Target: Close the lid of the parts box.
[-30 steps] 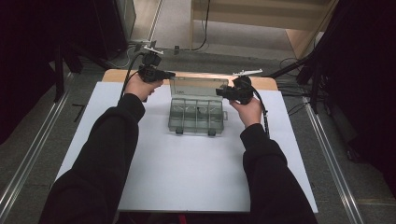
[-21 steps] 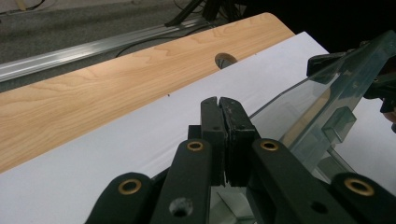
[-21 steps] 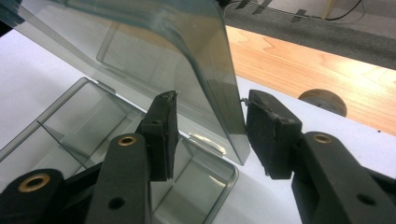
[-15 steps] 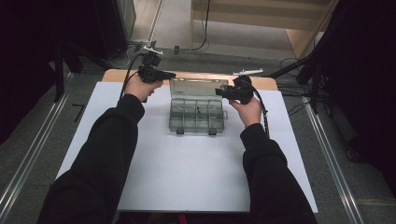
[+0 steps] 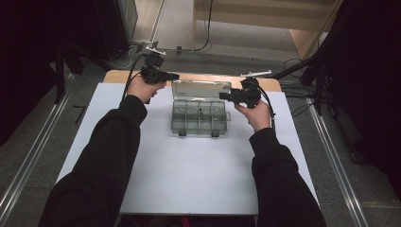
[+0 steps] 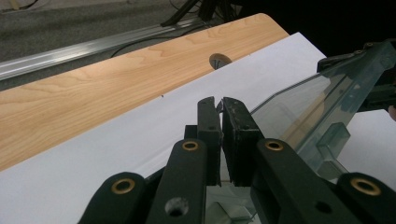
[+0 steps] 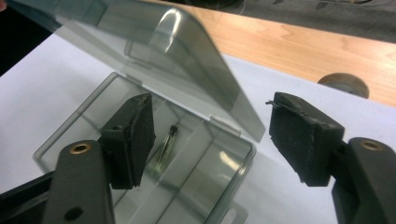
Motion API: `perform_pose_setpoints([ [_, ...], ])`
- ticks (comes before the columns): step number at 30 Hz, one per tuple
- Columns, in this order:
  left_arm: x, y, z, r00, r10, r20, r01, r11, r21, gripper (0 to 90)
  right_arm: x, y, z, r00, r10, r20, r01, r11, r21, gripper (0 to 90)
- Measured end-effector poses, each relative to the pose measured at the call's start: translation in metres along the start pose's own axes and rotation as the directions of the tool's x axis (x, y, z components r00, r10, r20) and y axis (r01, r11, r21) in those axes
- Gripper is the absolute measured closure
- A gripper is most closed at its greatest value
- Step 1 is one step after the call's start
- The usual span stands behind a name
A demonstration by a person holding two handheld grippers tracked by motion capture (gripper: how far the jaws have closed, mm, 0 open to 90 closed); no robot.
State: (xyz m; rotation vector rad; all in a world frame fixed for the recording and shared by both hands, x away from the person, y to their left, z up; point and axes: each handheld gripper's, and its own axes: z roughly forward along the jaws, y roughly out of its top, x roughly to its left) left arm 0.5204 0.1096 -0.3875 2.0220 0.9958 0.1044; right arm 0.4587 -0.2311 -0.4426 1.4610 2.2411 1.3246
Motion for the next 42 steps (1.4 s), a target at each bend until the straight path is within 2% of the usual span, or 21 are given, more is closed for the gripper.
perform_pose_setpoints([
  [5, -0.002, 0.000, -0.001, 0.9999, 0.003, 0.011, -0.003, 1.0000, 0.001, 85.9, -0.001, -0.005, -0.008, 0.9997, -0.010, -0.024, 0.011, 1.000, 0.028, 51.8],
  [7, -0.003, 0.000, -0.001, 0.9998, 0.006, 0.017, -0.006, 1.0000, 0.007, 86.0, -0.002, -0.006, -0.012, 0.9996, -0.005, -0.027, 0.006, 0.999, 0.037, 62.2],
  [8, -0.003, 0.000, -0.002, 0.9997, 0.005, 0.022, -0.006, 0.9999, 0.011, 86.0, -0.002, -0.007, -0.014, 0.9995, 0.001, -0.032, 0.000, 0.999, 0.038, 70.6],
  [13, -0.005, -0.004, -0.004, 0.9995, 0.001, 0.033, -0.001, 0.9999, 0.012, 86.1, -0.003, -0.008, -0.021, 0.9993, -0.028, -0.027, 0.030, 0.996, 0.079, 90.0],
  [14, -0.005, -0.005, -0.004, 0.9993, -0.001, 0.036, 0.001, 0.9999, 0.011, 86.1, -0.004, -0.008, -0.022, 0.9991, -0.032, -0.028, 0.034, 0.996, 0.081, 90.0],
  [17, -0.005, -0.006, -0.006, 0.9991, -0.001, 0.042, 0.001, 1.0000, 0.007, 86.1, -0.007, -0.003, -0.028, 0.9995, 0.012, -0.031, -0.009, 0.997, 0.079, 90.0],
  [24, -0.008, -0.008, -0.008, 0.9984, 0.006, 0.057, -0.007, 0.9997, 0.023, 86.2, -0.010, 0.014, -0.036, 0.9983, 0.057, -0.013, -0.056, 0.996, 0.066, 90.0],
  [27, -0.010, -0.010, -0.009, 0.9985, 0.015, 0.053, -0.016, 0.9996, 0.025, 86.2, -0.007, 0.020, -0.036, 0.9992, 0.040, 0.002, -0.040, 0.997, 0.065, 90.0],
  [30, -0.012, -0.012, -0.009, 0.9982, 0.023, 0.056, -0.024, 0.9992, 0.031, 86.2, -0.005, 0.025, -0.035, 0.9988, 0.048, 0.008, -0.048, 0.997, 0.062, 90.0],
  [36, -0.015, -0.015, -0.011, 0.9973, 0.026, 0.068, -0.028, 0.9992, 0.028, 86.1, -0.002, 0.035, -0.032, 0.9974, 0.069, -0.020, -0.068, 0.996, 0.055, 90.0],
  [39, -0.016, -0.017, -0.012, 0.9966, 0.025, 0.078, -0.026, 0.9994, 0.022, 86.1, 0.002, 0.038, -0.030, 0.9990, 0.041, -0.018, -0.040, 0.997, 0.061, 90.0],
  [42, -0.017, -0.020, -0.011, 0.9971, 0.033, 0.068, -0.035, 0.9986, 0.039, 86.2, 0.005, 0.040, -0.028, 0.9992, 0.029, -0.028, -0.027, 0.997, 0.066, 90.0],
])
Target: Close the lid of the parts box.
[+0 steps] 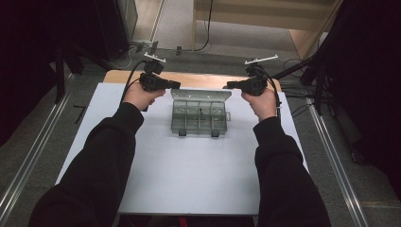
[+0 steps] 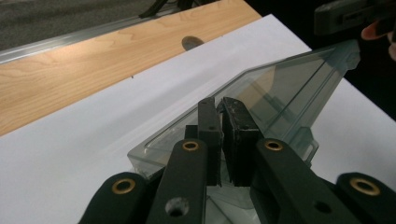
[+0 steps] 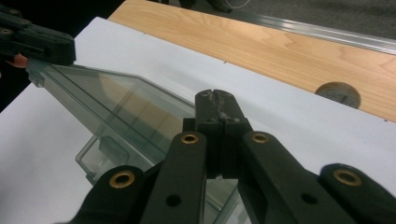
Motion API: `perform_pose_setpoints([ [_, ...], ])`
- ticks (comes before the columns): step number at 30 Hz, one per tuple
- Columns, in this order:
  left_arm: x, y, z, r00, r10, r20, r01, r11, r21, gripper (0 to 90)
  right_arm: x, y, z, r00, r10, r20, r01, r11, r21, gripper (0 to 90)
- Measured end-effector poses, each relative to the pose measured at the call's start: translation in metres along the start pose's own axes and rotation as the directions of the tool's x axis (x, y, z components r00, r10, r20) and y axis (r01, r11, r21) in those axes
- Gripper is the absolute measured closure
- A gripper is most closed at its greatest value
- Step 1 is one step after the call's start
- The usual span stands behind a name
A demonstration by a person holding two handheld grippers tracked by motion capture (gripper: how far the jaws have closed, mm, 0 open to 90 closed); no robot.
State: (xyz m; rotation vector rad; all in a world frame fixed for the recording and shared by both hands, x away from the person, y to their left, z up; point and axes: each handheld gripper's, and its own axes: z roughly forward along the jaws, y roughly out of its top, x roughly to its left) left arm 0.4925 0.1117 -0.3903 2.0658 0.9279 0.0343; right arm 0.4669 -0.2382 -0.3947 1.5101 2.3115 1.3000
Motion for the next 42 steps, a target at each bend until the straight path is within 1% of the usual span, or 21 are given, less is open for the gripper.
perform_pose_setpoints([
  [3, -0.002, -0.002, -0.001, 0.9999, 0.016, 0.005, -0.016, 0.9999, -0.002, 86.1, 0.003, 0.000, 0.002, 0.9998, 0.004, -0.020, -0.004, 1.000, 0.012, 90.0],
  [9, -0.005, -0.005, -0.006, 0.9996, 0.014, 0.025, -0.013, 0.9996, -0.024, 86.1, 0.013, -0.003, 0.003, 0.9980, -0.002, -0.064, 0.004, 1.000, 0.022, 90.0],
  [12, -0.007, -0.008, -0.008, 0.9996, 0.023, 0.016, -0.022, 0.9992, -0.032, 86.1, 0.016, -0.007, 0.005, 0.9970, -0.017, -0.075, 0.020, 0.999, 0.039, 90.0],
  [15, -0.008, -0.013, -0.008, 0.9993, 0.032, 0.021, -0.031, 0.9992, -0.024, 86.1, 0.020, -0.012, 0.006, 0.9959, -0.026, -0.086, 0.030, 0.999, 0.045, 90.0],
  [18, -0.010, -0.017, -0.008, 0.9989, 0.038, 0.028, -0.037, 0.9991, -0.020, 86.1, 0.023, -0.016, 0.006, 0.9950, -0.032, -0.095, 0.036, 0.999, 0.039, 90.0],
  [20, -0.011, -0.019, -0.008, 0.9986, 0.036, 0.038, -0.035, 0.9992, -0.020, 86.1, 0.026, -0.018, 0.005, 0.9949, -0.036, -0.094, 0.040, 0.998, 0.044, 90.0],
  [24, -0.012, -0.023, -0.009, 0.9988, 0.037, 0.034, -0.036, 0.9993, -0.010, 86.1, 0.030, -0.020, 0.004, 0.9936, -0.046, -0.103, 0.051, 0.998, 0.048, 90.0],
  [27, -0.013, -0.025, -0.011, 0.9987, 0.032, 0.040, -0.032, 0.9994, -0.011, 86.1, 0.033, -0.023, 0.002, 0.9933, -0.057, -0.100, 0.062, 0.997, 0.050, 90.0],
  [30, -0.014, -0.027, -0.013, 0.9983, 0.038, 0.044, -0.038, 0.9993, -0.009, 86.1, 0.035, -0.026, 0.002, 0.9926, -0.059, -0.107, 0.064, 0.997, 0.048, 90.0],
  [35, -0.014, -0.033, -0.013, 0.9984, 0.029, 0.048, -0.029, 0.9996, -0.008, 86.0, 0.036, -0.030, 0.002, 0.9919, -0.063, -0.110, 0.070, 0.996, 0.056, 90.0],
  [37, -0.014, -0.034, -0.014, 0.9985, 0.038, 0.038, -0.038, 0.9993, 0.003, 86.0, 0.036, -0.032, 0.002, 0.9917, -0.066, -0.111, 0.072, 0.996, 0.056, 90.0],
  [38, -0.014, -0.035, -0.013, 0.9986, 0.038, 0.036, -0.038, 0.9993, 0.000, 86.0, 0.036, -0.033, 0.002, 0.9917, -0.067, -0.109, 0.074, 0.996, 0.057, 90.0],
  [42, -0.016, -0.039, -0.012, 0.9981, 0.048, 0.038, -0.049, 0.9988, 0.011, 86.1, 0.035, -0.038, 0.003, 0.9915, -0.063, -0.114, 0.071, 0.996, 0.062, 90.0],
])
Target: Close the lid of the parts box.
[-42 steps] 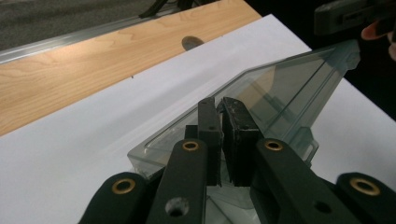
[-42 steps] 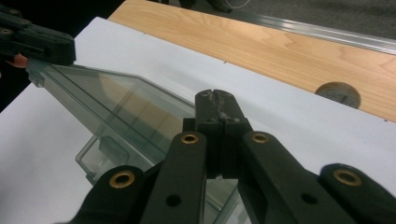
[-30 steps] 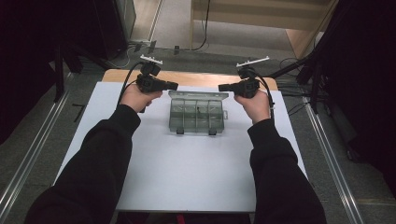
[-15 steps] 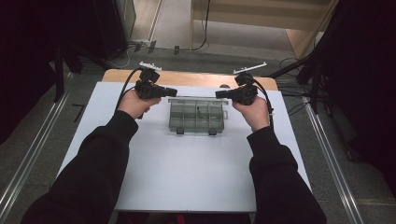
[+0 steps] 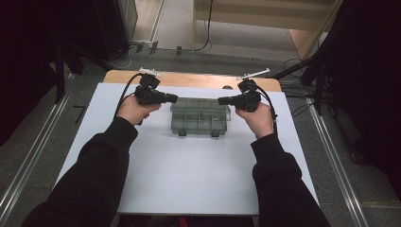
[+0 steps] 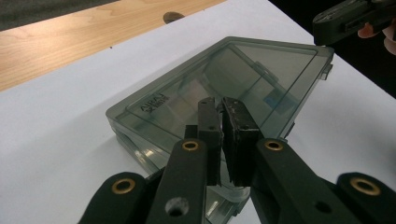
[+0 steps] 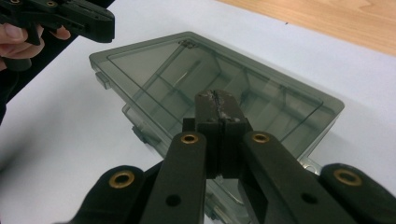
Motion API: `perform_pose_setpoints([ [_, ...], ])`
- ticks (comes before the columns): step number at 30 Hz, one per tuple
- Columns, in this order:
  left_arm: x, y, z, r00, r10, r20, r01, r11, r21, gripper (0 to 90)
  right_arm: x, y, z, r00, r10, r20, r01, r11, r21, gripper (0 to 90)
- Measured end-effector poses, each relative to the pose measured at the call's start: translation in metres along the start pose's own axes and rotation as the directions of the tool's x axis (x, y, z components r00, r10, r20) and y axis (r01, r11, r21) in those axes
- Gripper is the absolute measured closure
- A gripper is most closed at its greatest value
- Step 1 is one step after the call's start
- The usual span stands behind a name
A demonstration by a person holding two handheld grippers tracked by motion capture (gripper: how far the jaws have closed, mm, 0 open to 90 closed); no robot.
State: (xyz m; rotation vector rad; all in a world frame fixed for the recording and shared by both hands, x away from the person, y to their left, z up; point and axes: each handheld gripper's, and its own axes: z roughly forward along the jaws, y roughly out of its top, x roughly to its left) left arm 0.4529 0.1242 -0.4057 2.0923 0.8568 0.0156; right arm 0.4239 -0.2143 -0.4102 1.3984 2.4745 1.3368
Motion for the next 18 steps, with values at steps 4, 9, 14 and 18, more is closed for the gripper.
perform_pose_setpoints([
  [4, -0.004, -0.005, 0.001, 1.0000, 0.007, 0.006, -0.007, 1.0000, -0.002, 86.1, 0.000, -0.005, 0.003, 1.0000, 0.000, -0.001, 0.000, 1.000, 0.008, 90.0],
  [9, -0.007, -0.010, 0.004, 0.9999, 0.015, 0.006, -0.015, 0.9999, 0.004, 86.0, 0.001, -0.011, 0.005, 1.0000, -0.001, -0.004, 0.002, 1.000, 0.012, 90.0],
  [14, -0.008, -0.014, 0.006, 0.9998, 0.021, 0.005, -0.021, 0.9998, 0.003, 86.1, 0.002, -0.017, 0.008, 1.0000, 0.002, -0.007, -0.002, 1.000, 0.017, 90.0],
  [18, -0.011, -0.018, 0.008, 0.9994, 0.031, 0.014, -0.031, 0.9994, 0.011, 86.1, 0.002, -0.022, 0.012, 1.0000, 0.003, -0.008, -0.003, 1.000, 0.009, 90.0],
])
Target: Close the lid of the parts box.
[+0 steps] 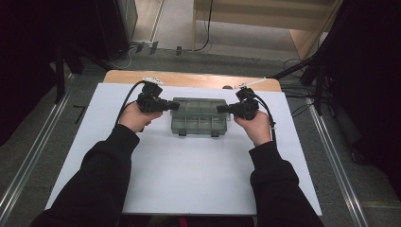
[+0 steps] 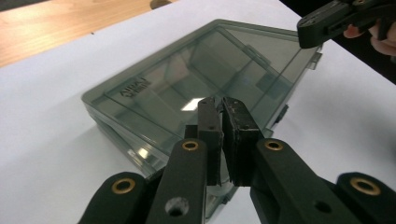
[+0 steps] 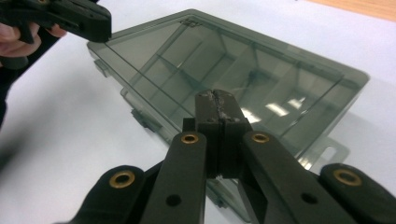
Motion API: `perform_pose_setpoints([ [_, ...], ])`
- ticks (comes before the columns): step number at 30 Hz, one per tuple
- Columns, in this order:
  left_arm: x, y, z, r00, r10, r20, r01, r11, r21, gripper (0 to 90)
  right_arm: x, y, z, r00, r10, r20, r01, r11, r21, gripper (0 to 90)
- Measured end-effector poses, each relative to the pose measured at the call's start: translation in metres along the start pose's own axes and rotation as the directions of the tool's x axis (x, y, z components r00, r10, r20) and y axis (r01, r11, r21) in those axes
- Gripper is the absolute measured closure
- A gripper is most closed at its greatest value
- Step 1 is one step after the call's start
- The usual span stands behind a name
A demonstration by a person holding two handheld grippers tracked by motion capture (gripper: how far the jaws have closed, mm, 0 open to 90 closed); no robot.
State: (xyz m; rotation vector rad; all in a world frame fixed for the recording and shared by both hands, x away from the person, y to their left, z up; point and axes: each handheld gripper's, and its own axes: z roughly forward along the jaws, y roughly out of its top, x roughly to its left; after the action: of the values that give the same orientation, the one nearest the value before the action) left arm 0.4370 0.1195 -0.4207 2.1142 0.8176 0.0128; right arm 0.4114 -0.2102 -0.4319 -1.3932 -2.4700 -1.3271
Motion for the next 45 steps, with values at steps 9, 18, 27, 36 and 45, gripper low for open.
perform_pose_setpoints([
  [9, -0.002, -0.010, 0.005, 0.9999, -0.004, -0.013, 0.005, 0.9998, 0.019, 86.0, 0.001, -0.006, 0.002, 1.0000, 0.001, -0.004, -0.001, 1.000, 0.009, 90.0],
  [18, -0.001, -0.022, 0.008, 0.9998, -0.012, -0.014, 0.013, 0.9998, 0.016, 86.0, 0.001, -0.011, 0.006, 1.0000, 0.004, -0.004, -0.004, 1.000, 0.025, 90.0],
  [27, 0.000, -0.029, 0.014, 0.9999, -0.012, 0.003, 0.012, 0.9999, -0.001, 86.0, 0.001, -0.019, 0.011, 1.0000, 0.006, 0.003, -0.006, 0.999, 0.041, 90.0],
  [36, -0.001, -0.034, 0.017, 1.0000, 0.001, 0.001, -0.001, 0.9999, 0.012, 86.0, -0.001, -0.026, 0.016, 0.9998, 0.012, 0.015, -0.013, 0.998, 0.054, 90.0],
  [45, -0.005, -0.039, 0.020, 1.0000, 0.005, -0.003, -0.005, 0.9999, 0.016, 86.0, -0.001, -0.033, 0.017, 0.9996, 0.013, 0.026, -0.014, 0.998, 0.059, 90.0],
])
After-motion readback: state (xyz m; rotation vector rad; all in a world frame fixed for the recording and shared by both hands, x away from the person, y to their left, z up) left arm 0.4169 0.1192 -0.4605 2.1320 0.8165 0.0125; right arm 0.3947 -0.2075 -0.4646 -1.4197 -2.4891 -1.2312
